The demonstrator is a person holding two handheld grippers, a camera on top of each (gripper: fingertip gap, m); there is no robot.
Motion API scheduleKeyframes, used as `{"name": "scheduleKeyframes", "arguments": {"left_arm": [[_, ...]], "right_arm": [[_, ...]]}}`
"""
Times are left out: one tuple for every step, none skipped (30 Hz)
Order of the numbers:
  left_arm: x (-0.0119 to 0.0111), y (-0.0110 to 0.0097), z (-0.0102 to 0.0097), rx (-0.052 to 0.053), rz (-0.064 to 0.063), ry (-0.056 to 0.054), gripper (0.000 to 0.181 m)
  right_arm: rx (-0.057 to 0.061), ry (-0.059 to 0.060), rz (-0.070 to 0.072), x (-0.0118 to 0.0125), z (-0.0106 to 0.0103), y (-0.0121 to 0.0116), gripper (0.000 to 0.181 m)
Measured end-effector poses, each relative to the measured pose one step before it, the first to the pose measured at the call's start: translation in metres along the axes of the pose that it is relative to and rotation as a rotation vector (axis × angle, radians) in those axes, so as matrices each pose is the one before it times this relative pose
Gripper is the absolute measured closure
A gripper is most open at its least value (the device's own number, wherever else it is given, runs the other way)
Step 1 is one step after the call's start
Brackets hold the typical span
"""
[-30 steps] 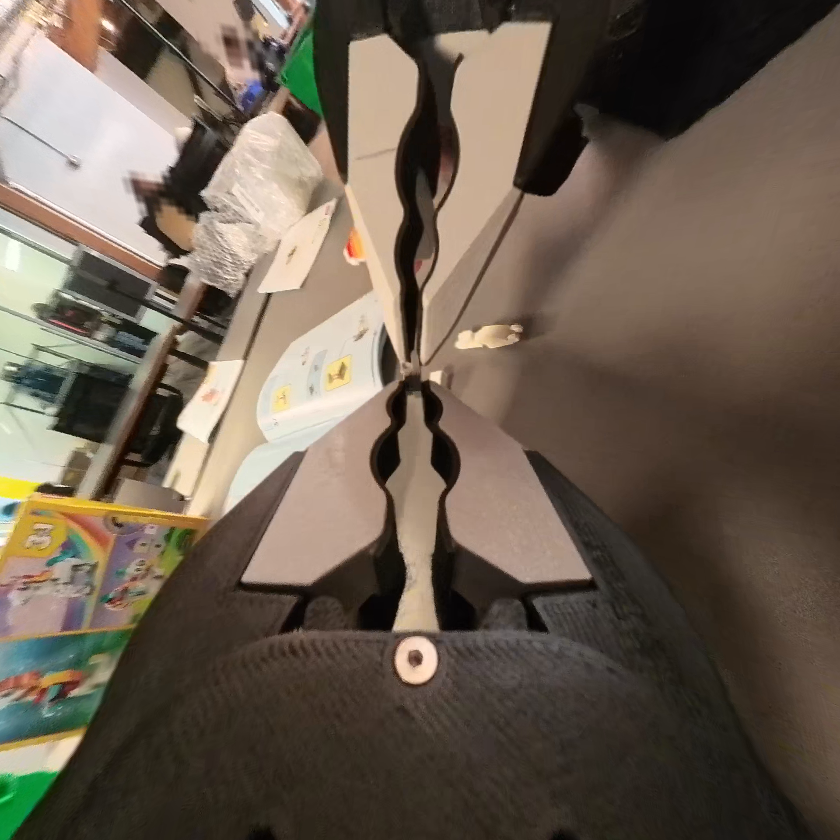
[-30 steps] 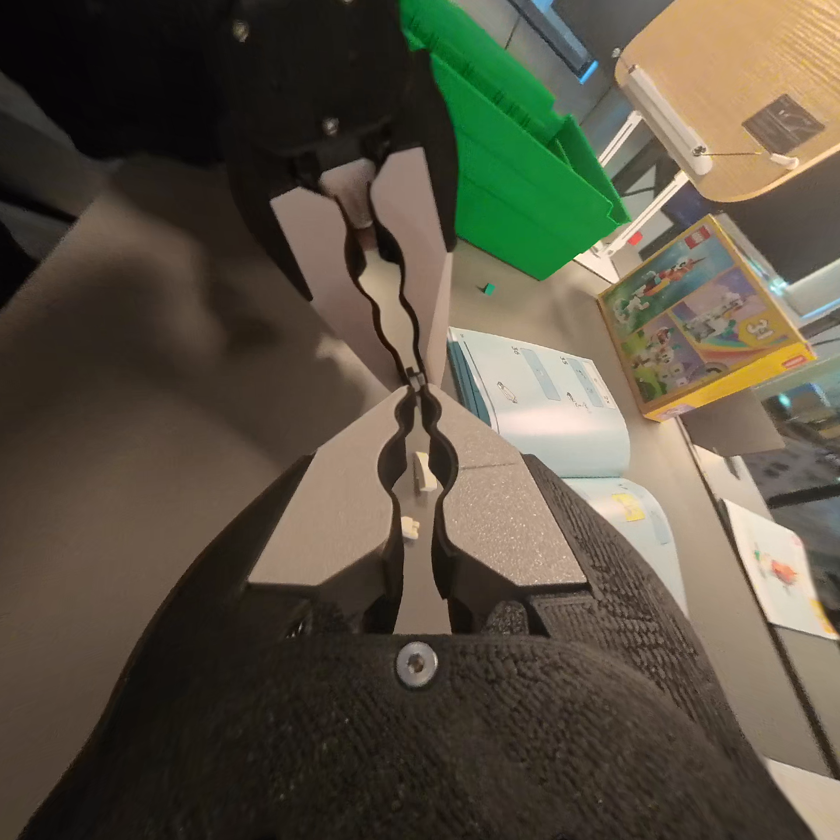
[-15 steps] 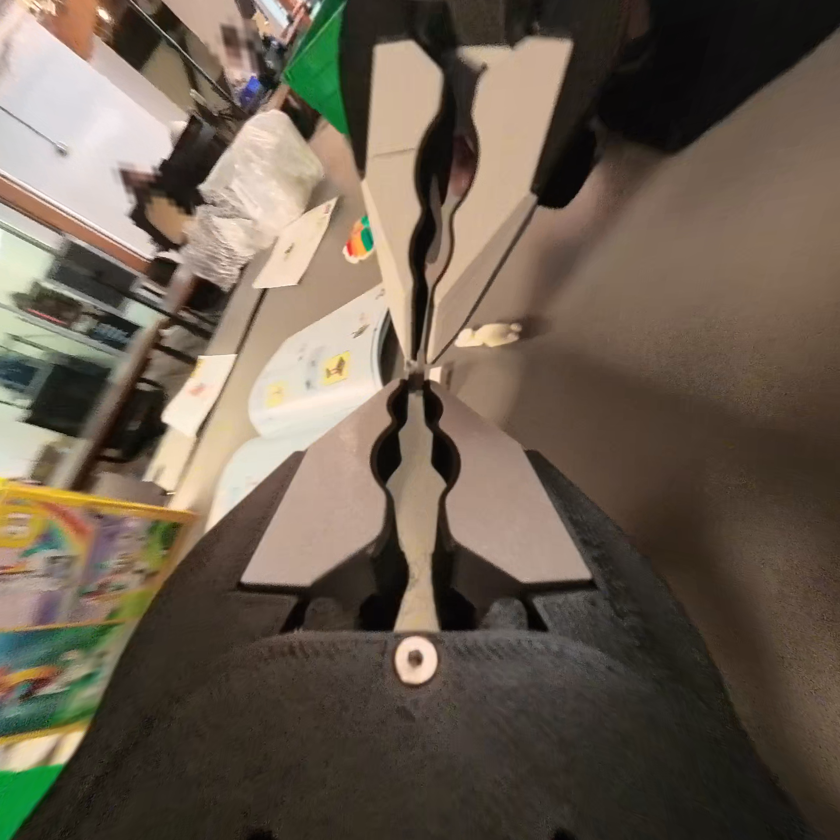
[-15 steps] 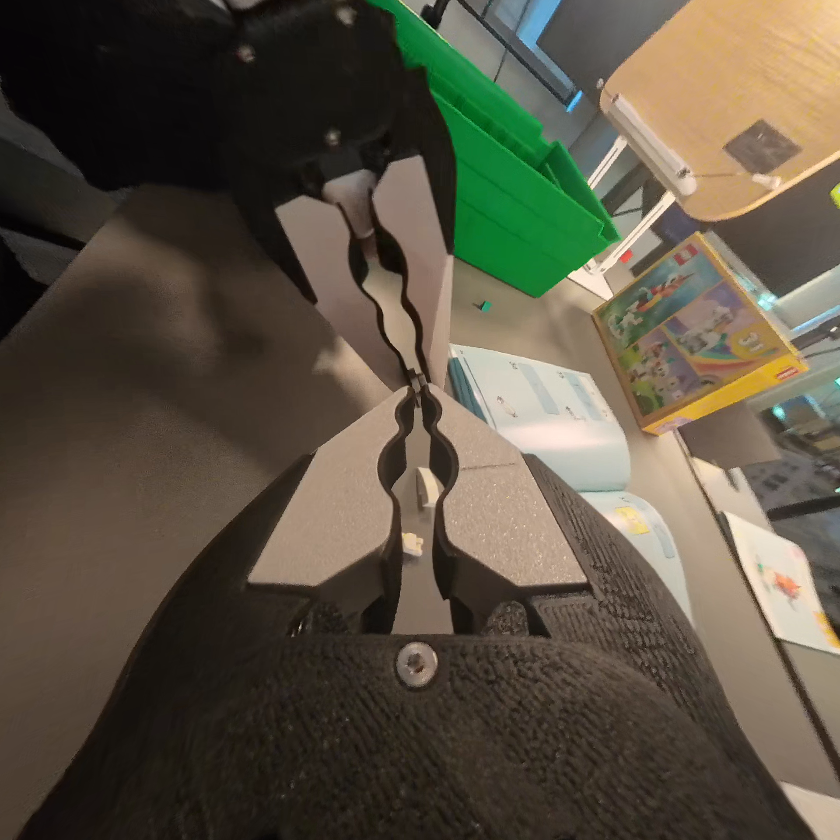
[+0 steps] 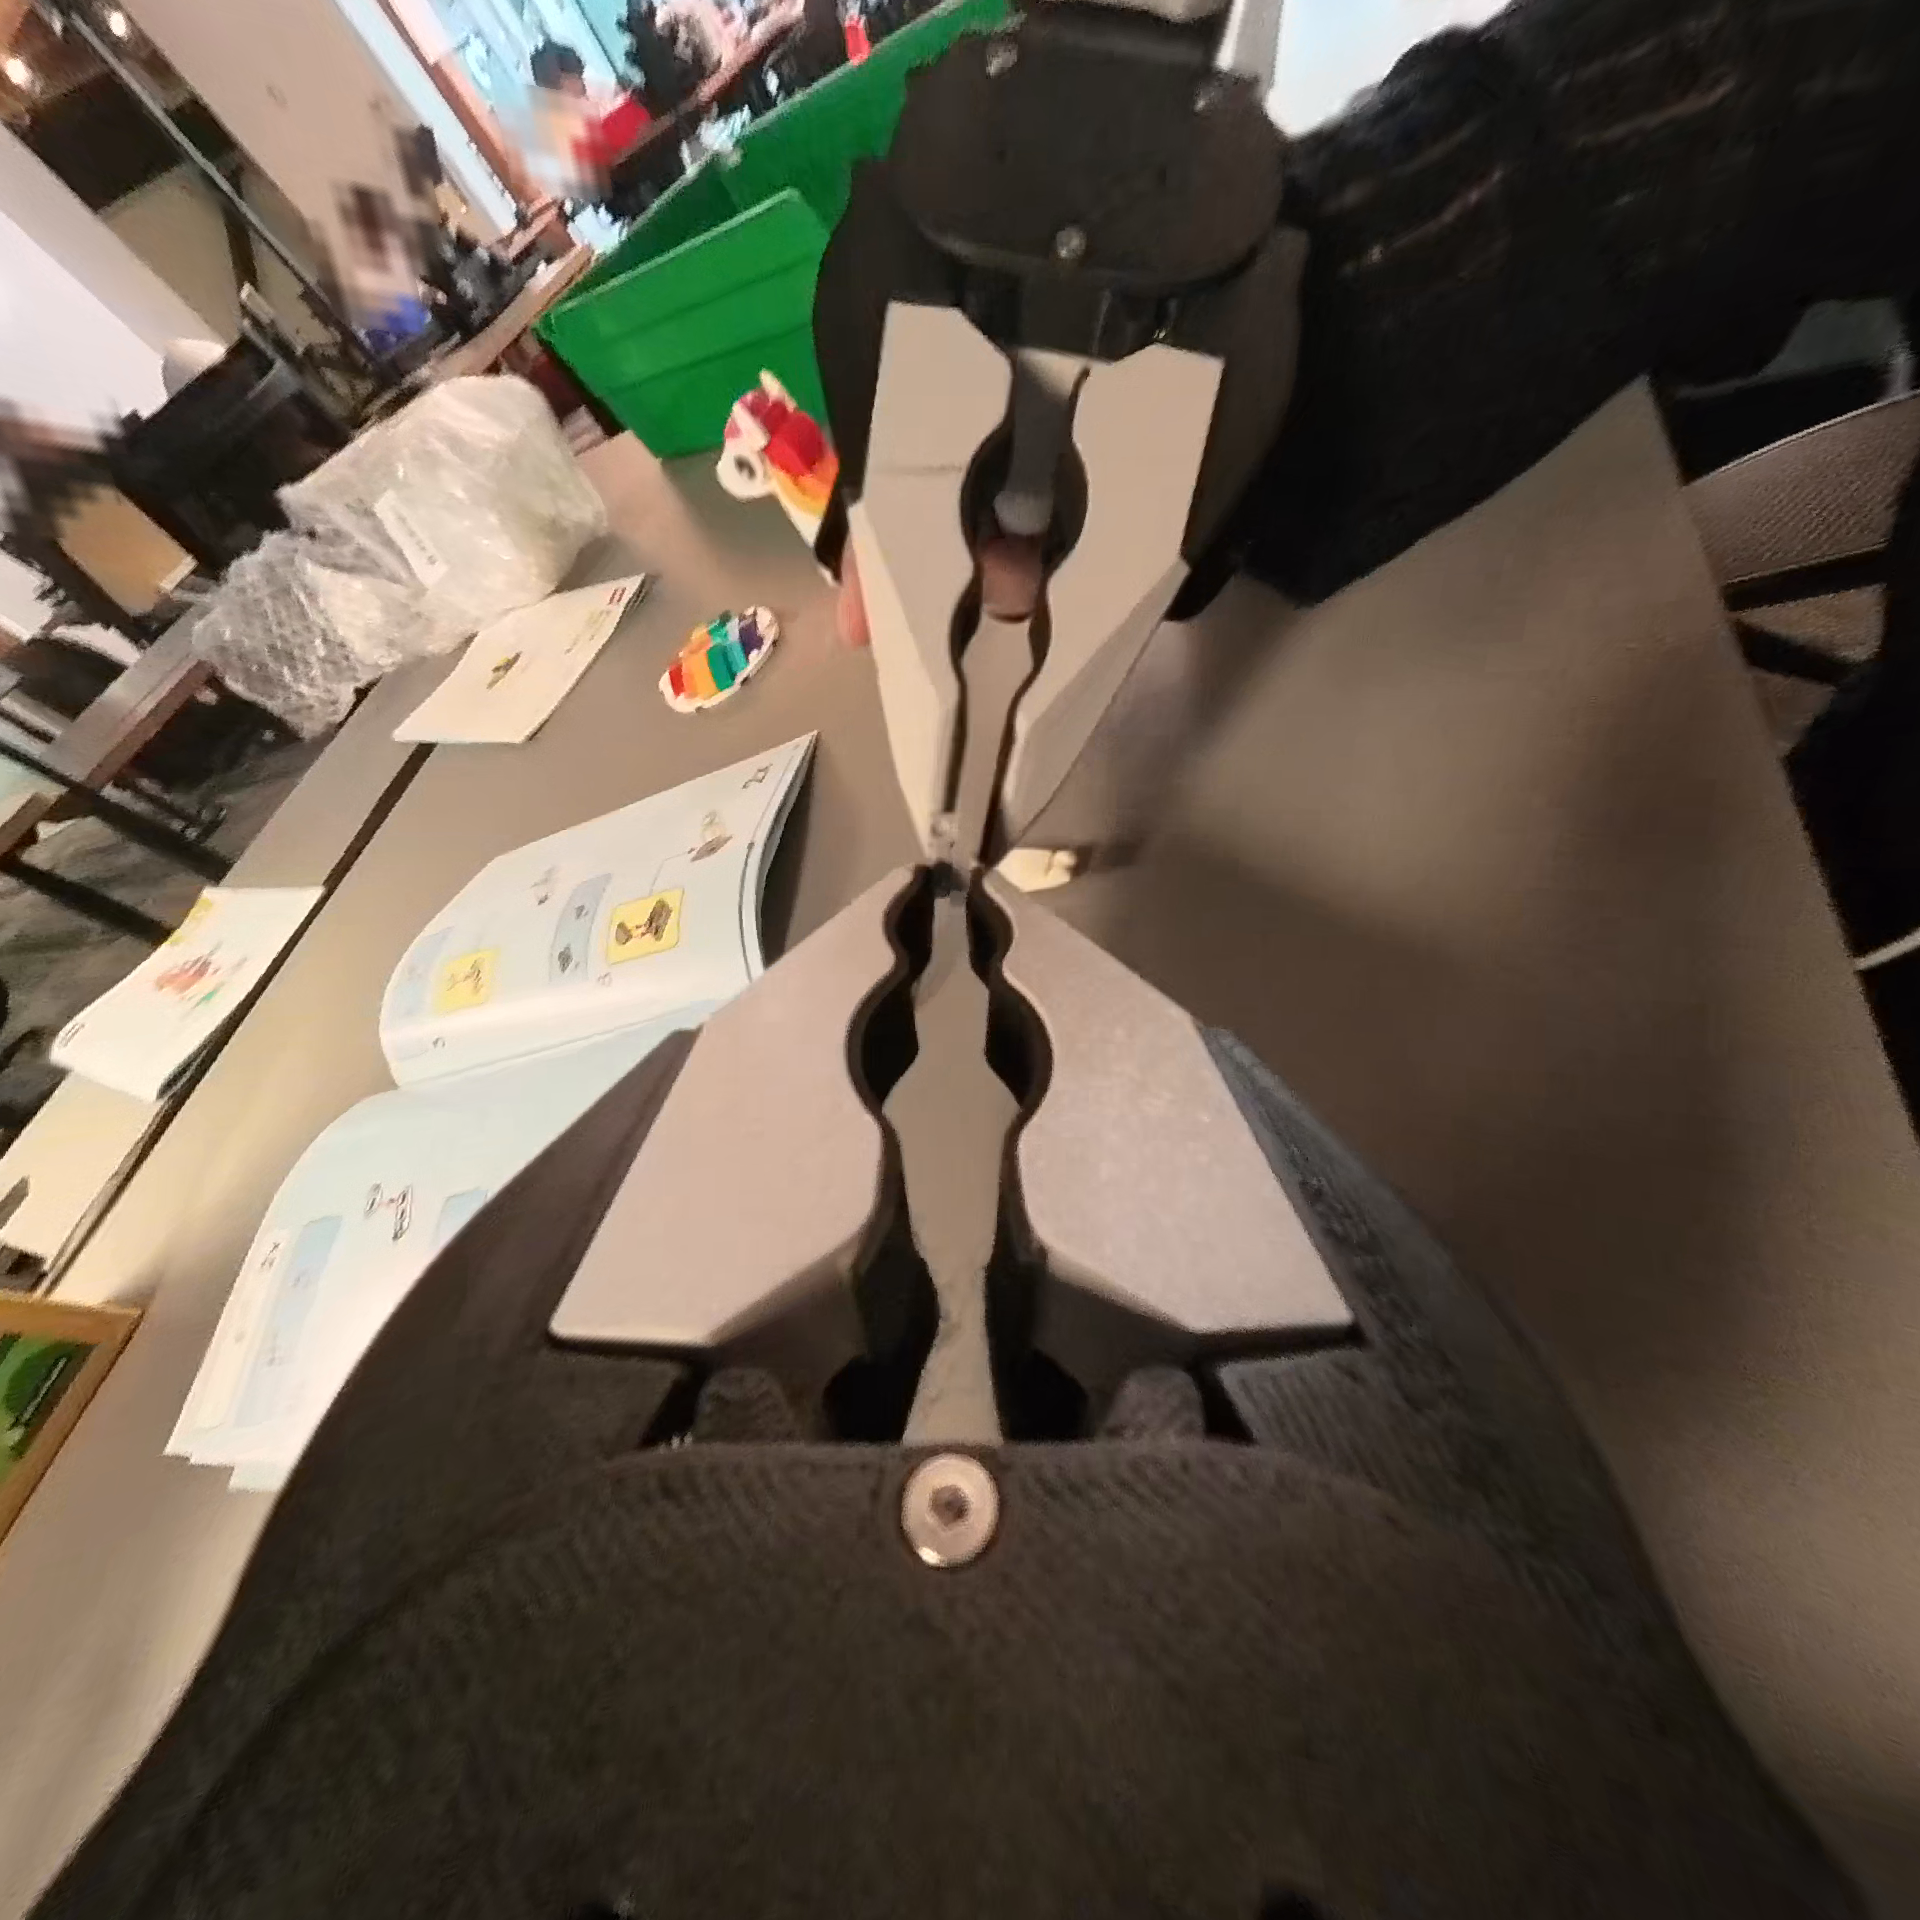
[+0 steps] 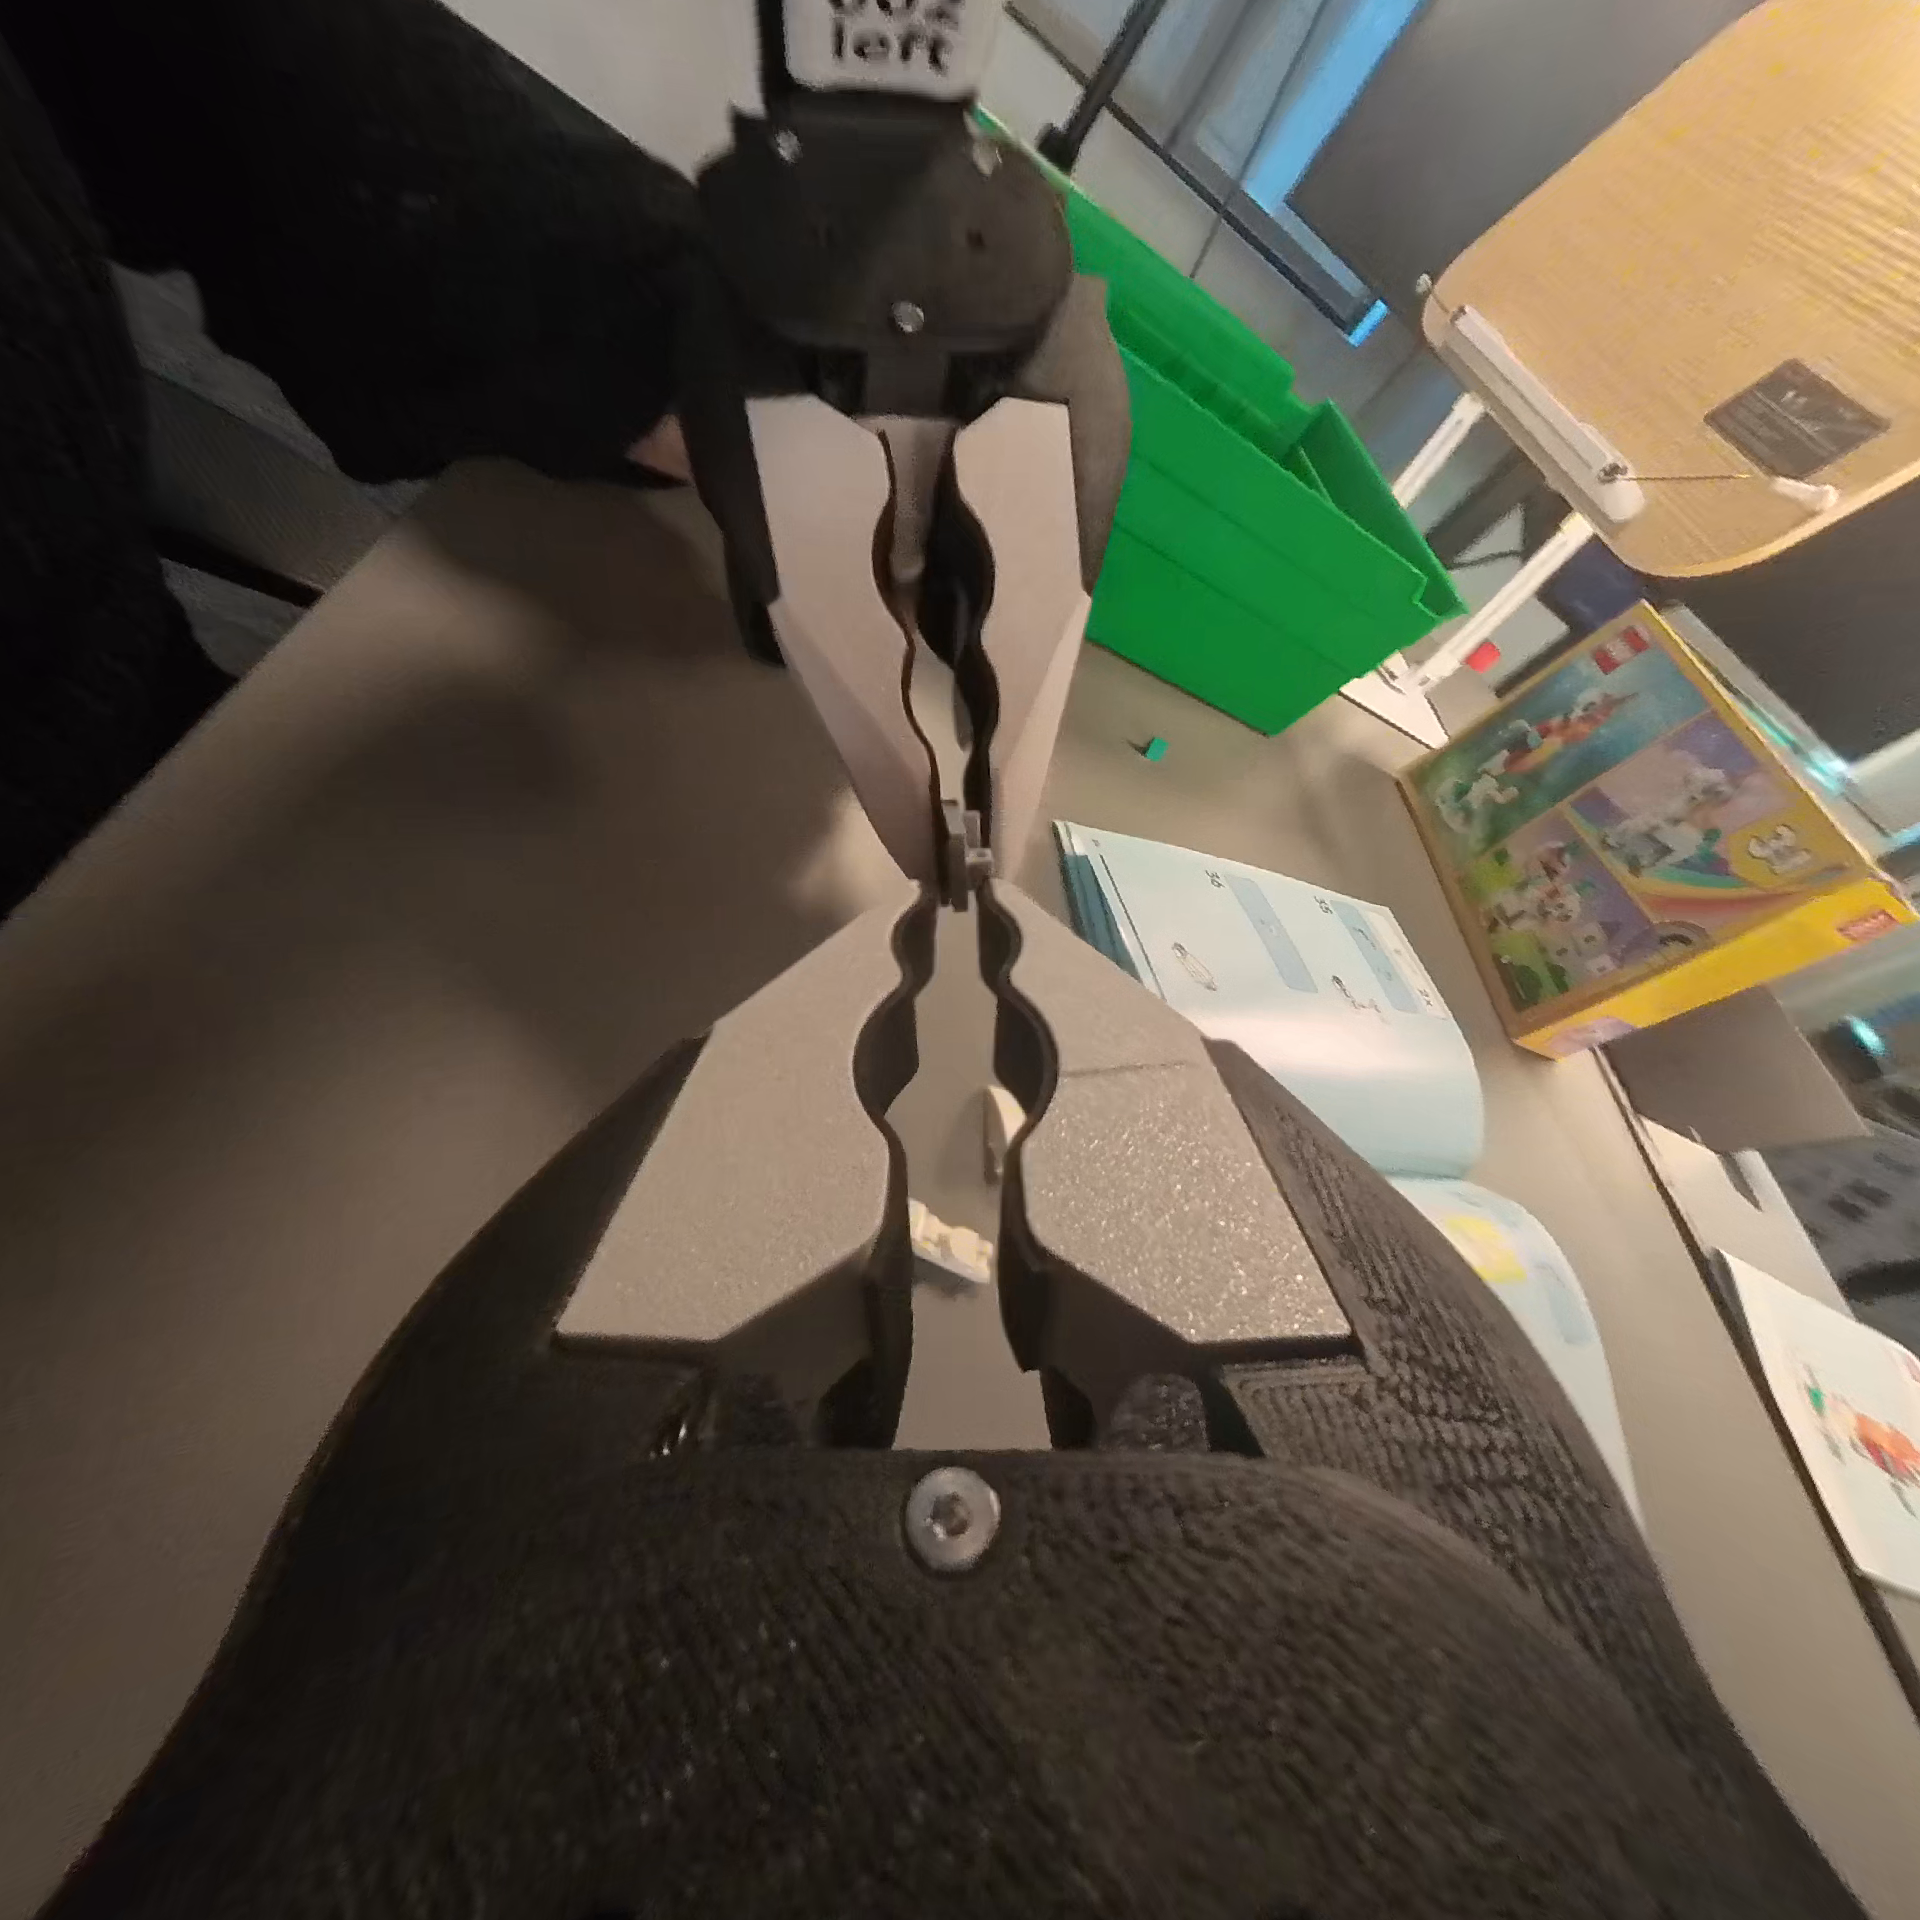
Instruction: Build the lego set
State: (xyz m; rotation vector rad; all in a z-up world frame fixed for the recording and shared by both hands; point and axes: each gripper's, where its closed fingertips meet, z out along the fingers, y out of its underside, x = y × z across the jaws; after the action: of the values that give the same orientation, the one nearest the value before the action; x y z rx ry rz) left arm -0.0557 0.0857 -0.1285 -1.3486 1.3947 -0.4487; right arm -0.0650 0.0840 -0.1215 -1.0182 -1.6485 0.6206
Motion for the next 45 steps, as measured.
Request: {"name": "scheduleKeyframes", "arguments": {"left_arm": [[0.00209, -0.00325, -0.00169, 0.0317, 0.0023, 0.0182, 0.175], [0.00169, -0.00314, -0.00154, 0.0277, -0.0006, 0.0145, 0.175], [0.00193, -0.00228, -0.00134, 0.0204, 0.0016, 0.0159, 0.175], [0.00110, -0.00159, -0.00099, 0.0150, 0.0024, 0.0083, 0.175], [0.00023, -0.00113, -0.00049, 0.0104, 0.0015, 0.0014, 0.175], [0.00018, -0.00052, -0.00018, 0.0050, 0.0006, 0.0001, 0.175], [-0.00065, -0.00023, 0.00008, 0.0032, 0.0039, -0.0070, 0.175], [-0.00181, -0.00063, -0.00006, 0.0050, 0.0102, -0.0151, 0.175], [-0.00151, -0.00109, -0.00023, 0.0053, 0.0048, -0.0091, 0.175], [-0.00118, -0.00179, -0.00061, 0.0103, -0.0087, -0.0016, 0.175], [-0.00002, -0.00189, -0.00109, 0.0143, -0.0174, 0.0102, 0.175], [-0.00014, -0.00114, -0.00114, 0.0097, -0.0194, 0.0086, 0.175], [0.00026, -0.00073, -0.00100, 0.0066, -0.0094, 0.0074, 0.175], [0.00132, -0.00069, -0.00057, 0.0059, -0.0010, 0.0109, 0.175], [0.00156, -0.00078, -0.00013, 0.0057, 0.0035, 0.0093, 0.175], [0.00164, -0.00054, 0.00041, 0.0027, 0.0047, 0.0085, 0.175], [0.00166, -0.00019, 0.00071, 0.0004, 0.0046, 0.0092, 0.175], [0.00155, -0.00063, 0.00052, 0.0020, 0.0048, 0.0073, 0.175], [0.00132, -0.00050, 0.00033, 0.0026, 0.0048, 0.0064, 0.175], [0.00173, -0.00013, 0.00009, 0.0012, 0.0038, 0.0094, 0.175], [0.00119, -0.00022, 0.00000, 0.0014, 0.0031, 0.0056, 0.175], [-0.00001, -0.00044, 0.00009, 0.0019, 0.0031, -0.0035, 0.175], [-0.00075, -0.00014, 0.00027, -0.0008, 0.0051, -0.0090, 0.175], [-0.00086, 0.00011, 0.00014, -0.0030, 0.0074, -0.0110, 0.175], [-0.00199, 0.00073, -0.00006, -0.0059, 0.0094, -0.0197, 0.174], [-0.00157, 0.00059, -0.00025, -0.0047, 0.0129, -0.0169, 0.174], [-0.00075, 0.00015, -0.00050, -0.0012, 0.0097, -0.0117, 0.174], [-0.00017, 0.00015, -0.00014, -0.0022, 0.0034, -0.0048, 0.174], [-0.00013, 0.00043, 0.00012, -0.0045, 0.0001, -0.0022, 0.175], [-0.00038, 0.00060, 0.00019, -0.0034, 0.0022, -0.0031, 0.175], [-0.00042, -0.00013, -0.00016, 0.0015, 0.0041, -0.0038, 0.175], [-0.00150, -0.00121, -0.00061, 0.0080, 0.0019, -0.0115, 0.172], [-0.00233, -0.00195, -0.00112, 0.0126, -0.0005, -0.0159, 0.165], [-0.00270, -0.00170, -0.00120, 0.0112, 0.0007, -0.0181, 0.160], [-0.00180, -0.00169, -0.00128, 0.0103, 0.0040, -0.0128, 0.158], [0.00011, -0.00172, -0.00092, 0.0093, 0.0060, -0.0003, 0.158], [0.00076, -0.00045, -0.00010, 0.0021, 0.0044, 0.0021, 0.158], [0.00084, 0.00114, 0.00057, -0.0079, 0.0066, 0.0017, 0.159], [0.00091, 0.00170, 0.00104, -0.0127, 0.0109, 0.0006, 0.160], [0.00137, 0.00131, 0.00095, -0.0101, 0.0127, 0.0030, 0.164], [0.00107, 0.00058, 0.00046, -0.0060, 0.0094, 0.0029, 0.175], [-0.00074, -0.00036, 0.00001, -0.0037, -0.0020, -0.0020, 0.176], [-0.00110, -0.00223, -0.00048, 0.0049, -0.0194, 0.0029, 0.176], [-0.00047, -0.00409, -0.00116, 0.0200, -0.0270, 0.0107, 0.176], [0.00039, -0.00561, -0.00175, 0.0404, -0.0269, 0.0159, 0.176]], "right_arm": [[0.0245, -0.0099, 0.0025, -0.00137, -0.00129, -0.00405, 0.180], [0.0196, -0.0094, -0.0011, -0.00151, -0.00088, -0.00357, 0.180], [0.0115, -0.0110, -0.0020, -0.00172, -0.00059, -0.00291, 0.180], [0.0047, -0.0071, -0.0038, -0.00130, -0.00029, -0.00201, 0.181], [0.0006, 0.0011, -0.0097, -0.00029, -0.00014, -0.00132, 0.181], [-0.0040, 0.0040, -0.0120, 0.00004, -0.00007, -0.00049, 0.181], [-0.0044, 0.0050, -0.0072, 0.00044, -0.00008, -0.00008, 0.181], [0.0006, 0.0105, 0.0007, 0.00152, -0.00018, -0.00044, 0.181], [0.0052, 0.0109, 0.0044, 0.00165, -0.00038, -0.00094, 0.180], [0.0096, 0.0097, 0.0042, 0.00141, -0.00058, -0.00157, 0.180], [0.0135, 0.0061, 0.0030, 0.00109, -0.00090, -0.00202, 0.179], [0.0130, 0.0010, 0.0042, 0.00045, -0.00075, -0.00205, 0.178], [0.0109, -0.0073, 0.0027, -0.00068, -0.00081, -0.00186, 0.177], [0.0127, -0.0059, 0.0009, -0.00082, -0.00065, -0.00217, 0.175], [0.0123, -0.0061, 0.0012, -0.00108, -0.00032, -0.00199, 0.172], [0.0045, -0.0109, 0.0045, -0.00175, 0.00017, -0.00079, 0.169], [-0.0022, -0.0108, 0.0058, -0.00174, 0.00085, 0.00040, 0.166], [-0.0029, -0.0105, 0.0031, -0.00189, 0.00097, 0.00057, 0.165], [0.0024, -0.0086, -0.0002, -0.00192, 0.00071, -0.00007, 0.167], [0.0089, 0.0012, -0.0020, -0.00039, 0.00010, -0.00128, 0.171], [0.0031, -0.0020, -0.0013, -0.00036, -0.00019, -0.00055, 0.173], [-0.0005, 0.0000, -0.0002, 0.00042, -0.00025, -0.00023, 0.176], [-0.0027, 0.0025, -0.0053, 0.00051, -0.00021, 0.00014, 0.176], [-0.0051, 0.0054, -0.0112, 0.00057, -0.00025, 0.00057, 0.176], [-0.0081, 0.0075, -0.0143, 0.00088, -0.00035, 0.00094, 0.181], [-0.0071, 0.0116, -0.0117, 0.00145, -0.00020, 0.00086, 0.181], [-0.0058, 0.0052, -0.0064, 0.00080, -0.00029, 0.00065, 0.181], [-0.0006, -0.0004, -0.0002, 0.00011, -0.00013, 0.00021, 0.181], [-0.0014, -0.0015, 0.0026, -0.00009, 0.00013, 0.00045, 0.181], [-0.0028, 0.0009, -0.0002, 0.00017, 0.00017, 0.00068, 0.181], [-0.0039, 0.0012, -0.0016, 0.00021, -0.00011, 0.00082, 0.181], [-0.0041, 0.0024, 0.0000, 0.00071, -0.00016, 0.00091, 0.181], [-0.0034, 0.0049, 0.0006, 0.00109, -0.00045, 0.00071, 0.181], [-0.0016, 0.0047, -0.0001, 0.00114, -0.00053, 0.00042, 0.181], [-0.0034, 0.0049, -0.0006, 0.00113, -0.00050, 0.00044, 0.181], [-0.0066, 0.0077, -0.0025, 0.00150, -0.00019, 0.00088, 0.181], [-0.0077, 0.0023, -0.0051, 0.00039, 0.00000, 0.00108, 0.181], [-0.0034, -0.0007, -0.0045, -0.00030, 0.00012, 0.00050, 0.181], [-0.0024, -0.0007, -0.0032, -0.00039, 0.00029, 0.00034, 0.181], [-0.0021, -0.0024, -0.0029, -0.00067, 0.00028, 0.00015, 0.181], [-0.0013, -0.0017, -0.0025, -0.00059, 0.00028, 0.00020, 0.181], [0.0031, 0.0025, 0.0012, 0.00010, -0.00006, -0.00034, 0.181], [0.0158, 0.0080, 0.0103, 0.00131, -0.00058, -0.00194, 0.180], [0.0285, 0.0046, 0.0212, 0.00141, -0.00114, -0.00411, 0.179], [0.0339, 0.0014, 0.0299, 0.00163, -0.00119, -0.00507, 0.172]]}}
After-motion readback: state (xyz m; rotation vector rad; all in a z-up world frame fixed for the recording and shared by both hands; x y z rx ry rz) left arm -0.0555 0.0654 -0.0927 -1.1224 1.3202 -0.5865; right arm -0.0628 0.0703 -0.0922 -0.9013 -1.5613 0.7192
